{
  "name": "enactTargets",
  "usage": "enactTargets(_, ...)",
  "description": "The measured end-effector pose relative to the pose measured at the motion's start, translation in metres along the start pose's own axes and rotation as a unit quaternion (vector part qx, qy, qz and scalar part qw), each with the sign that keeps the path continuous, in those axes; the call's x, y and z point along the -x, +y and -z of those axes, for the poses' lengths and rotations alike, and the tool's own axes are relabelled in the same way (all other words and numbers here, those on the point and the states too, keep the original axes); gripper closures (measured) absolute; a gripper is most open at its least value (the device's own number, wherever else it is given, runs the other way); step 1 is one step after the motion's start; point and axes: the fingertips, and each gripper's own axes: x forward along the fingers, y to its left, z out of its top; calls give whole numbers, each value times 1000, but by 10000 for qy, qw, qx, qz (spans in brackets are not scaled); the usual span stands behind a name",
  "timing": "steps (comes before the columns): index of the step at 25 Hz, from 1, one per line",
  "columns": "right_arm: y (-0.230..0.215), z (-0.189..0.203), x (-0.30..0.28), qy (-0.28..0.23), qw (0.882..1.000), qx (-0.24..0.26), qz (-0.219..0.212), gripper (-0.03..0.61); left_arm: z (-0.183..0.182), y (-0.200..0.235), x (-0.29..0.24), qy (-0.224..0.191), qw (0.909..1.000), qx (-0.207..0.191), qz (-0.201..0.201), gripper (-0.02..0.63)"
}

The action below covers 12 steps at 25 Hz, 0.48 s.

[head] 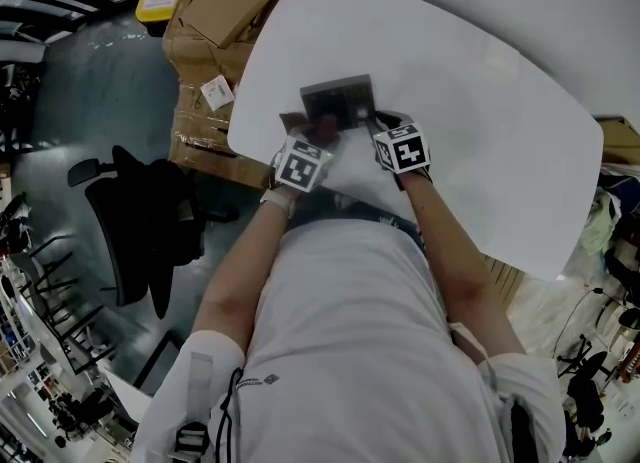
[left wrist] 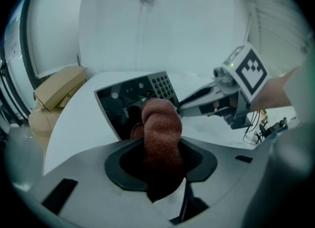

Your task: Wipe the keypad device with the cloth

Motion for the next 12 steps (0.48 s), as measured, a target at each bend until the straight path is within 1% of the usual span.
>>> enactTargets(2,0,0,0,-1,10000,16,-5,479,-17,0,7,-286,9994,191,89,453)
enactTargets(3,-1,0,0,-1,10000,18,-10,479,-28,2,12,-427,9988,213,63,453)
enactTargets(7,-1,2,-1,25,10000,27,-30,479,-69,18,27,-899,9956,167,-196,453)
enactTargets(9,0,2,-1,47,10000,51,-36,479,-80,23,28,-1005,9945,153,-255,453)
enactTargets(12,0,2,-1,101,9999,98,-60,479,-79,25,20,-958,9950,121,-264,453)
